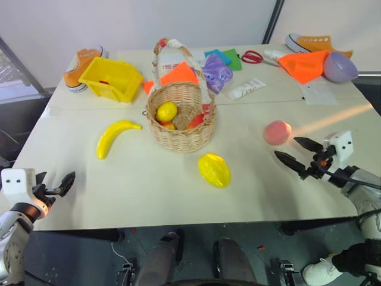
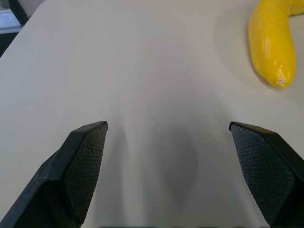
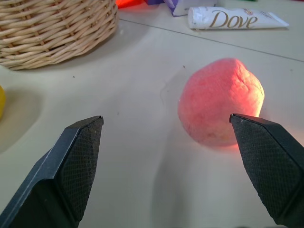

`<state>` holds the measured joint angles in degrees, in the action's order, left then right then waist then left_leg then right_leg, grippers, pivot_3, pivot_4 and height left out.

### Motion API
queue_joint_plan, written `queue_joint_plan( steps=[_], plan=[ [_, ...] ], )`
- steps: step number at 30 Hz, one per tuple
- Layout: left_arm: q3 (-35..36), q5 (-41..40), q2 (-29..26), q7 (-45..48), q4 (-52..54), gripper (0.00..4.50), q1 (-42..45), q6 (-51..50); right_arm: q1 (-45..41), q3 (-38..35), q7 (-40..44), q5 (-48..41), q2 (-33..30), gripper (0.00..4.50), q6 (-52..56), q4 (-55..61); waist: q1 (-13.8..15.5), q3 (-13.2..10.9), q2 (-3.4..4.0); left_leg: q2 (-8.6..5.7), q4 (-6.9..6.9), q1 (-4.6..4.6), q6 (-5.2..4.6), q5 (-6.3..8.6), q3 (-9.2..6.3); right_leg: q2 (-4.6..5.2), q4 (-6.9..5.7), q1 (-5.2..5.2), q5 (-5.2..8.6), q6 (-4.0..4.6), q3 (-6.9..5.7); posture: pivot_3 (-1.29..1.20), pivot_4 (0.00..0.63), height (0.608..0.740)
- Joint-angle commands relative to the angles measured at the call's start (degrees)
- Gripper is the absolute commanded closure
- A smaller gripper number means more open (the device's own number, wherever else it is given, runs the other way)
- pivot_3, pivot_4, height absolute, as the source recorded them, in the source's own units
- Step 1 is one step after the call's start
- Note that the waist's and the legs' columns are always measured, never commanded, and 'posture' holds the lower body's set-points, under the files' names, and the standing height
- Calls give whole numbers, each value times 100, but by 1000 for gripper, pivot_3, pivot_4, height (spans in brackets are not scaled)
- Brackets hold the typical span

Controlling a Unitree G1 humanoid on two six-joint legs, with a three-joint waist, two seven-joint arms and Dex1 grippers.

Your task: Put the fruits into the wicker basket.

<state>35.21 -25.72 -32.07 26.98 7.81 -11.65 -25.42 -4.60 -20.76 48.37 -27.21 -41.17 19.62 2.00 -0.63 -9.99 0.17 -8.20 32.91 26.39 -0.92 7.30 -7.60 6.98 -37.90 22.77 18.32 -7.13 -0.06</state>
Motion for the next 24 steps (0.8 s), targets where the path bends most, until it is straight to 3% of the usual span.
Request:
queue_joint_plan(
  steps=[1,11,18,24],
  plan=[
    [180,-17,-42,-28,145,114,-20,169,-41,-32,35,-18,-36,18,-96,123,1,0,0,0,0,0,0,0,0,0,0,0,0,0,0,0,150,740],
    [-165,-90,-248,-56,153,114,601,-292,-8,26,192,-307,-216,18,272,943,9,0,0,0,4,0,0,0,0,-2,-1,-1,-1,-1,-2,0,150,740],
    [-1213,438,-812,5,-345,114,1877,-595,-316,340,404,-1213,-523,18,1242,2367,19,0,-3,0,7,0,0,0,-1,-2,-3,0,-2,-1,-3,0,150,740],
    [-2226,1005,-906,166,-1612,114,3308,-569,-748,1306,178,-1521,-302,18,1598,3442,-1,-1,-16,0,6,5,0,-1,-3,-3,-2,5,-3,-4,-6,0,150,740]
  ],
)
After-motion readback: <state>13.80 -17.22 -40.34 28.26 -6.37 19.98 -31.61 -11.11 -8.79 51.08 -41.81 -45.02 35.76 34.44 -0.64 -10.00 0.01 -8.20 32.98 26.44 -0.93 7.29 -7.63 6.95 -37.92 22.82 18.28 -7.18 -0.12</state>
